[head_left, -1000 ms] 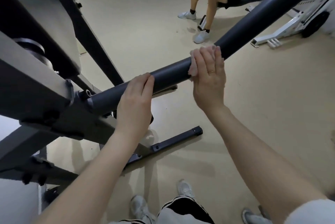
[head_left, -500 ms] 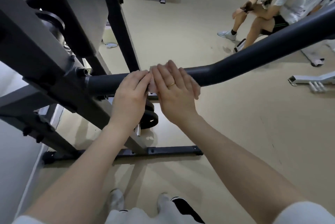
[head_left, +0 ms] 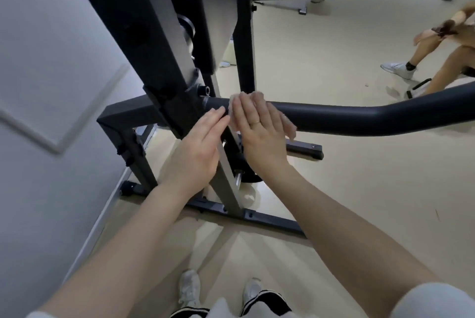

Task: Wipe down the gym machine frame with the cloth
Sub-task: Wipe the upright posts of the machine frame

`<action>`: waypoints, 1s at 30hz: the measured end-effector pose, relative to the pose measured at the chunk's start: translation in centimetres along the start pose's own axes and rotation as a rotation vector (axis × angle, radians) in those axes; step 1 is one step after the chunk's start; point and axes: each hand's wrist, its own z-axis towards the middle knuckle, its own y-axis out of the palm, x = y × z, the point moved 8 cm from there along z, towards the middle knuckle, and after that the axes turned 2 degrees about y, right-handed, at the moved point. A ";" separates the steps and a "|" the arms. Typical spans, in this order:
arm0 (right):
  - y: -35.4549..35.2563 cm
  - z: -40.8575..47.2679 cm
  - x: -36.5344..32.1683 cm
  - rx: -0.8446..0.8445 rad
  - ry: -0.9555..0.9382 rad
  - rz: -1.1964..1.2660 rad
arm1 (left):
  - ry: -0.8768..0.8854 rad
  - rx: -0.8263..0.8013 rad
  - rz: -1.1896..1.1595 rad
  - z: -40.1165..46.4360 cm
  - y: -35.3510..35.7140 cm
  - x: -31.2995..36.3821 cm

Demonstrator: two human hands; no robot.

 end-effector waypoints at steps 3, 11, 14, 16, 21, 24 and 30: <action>2.0 1.7 -2.9 -0.121 0.033 0.107 | 0.009 0.044 0.078 -0.9 -2.0 -2.1; -0.9 -1.1 0.5 0.005 0.119 0.122 | -0.091 -0.026 0.121 -0.2 -3.4 -7.2; -1.4 1.5 -1.0 0.035 0.508 0.804 | -0.030 -0.020 0.107 0.2 -4.8 -7.5; -2.9 4.5 -3.9 0.150 0.500 1.115 | -0.013 0.036 0.098 0.7 -6.6 -8.0; -5.0 10.3 -10.7 0.295 0.315 1.181 | 0.072 0.162 0.129 2.3 -10.4 -8.9; -3.1 10.0 -10.2 0.267 0.416 1.133 | 0.106 0.122 0.107 2.5 -10.1 -9.4; -3.9 11.7 -9.1 0.181 0.360 1.062 | 0.072 0.129 -0.009 2.7 -9.5 -9.8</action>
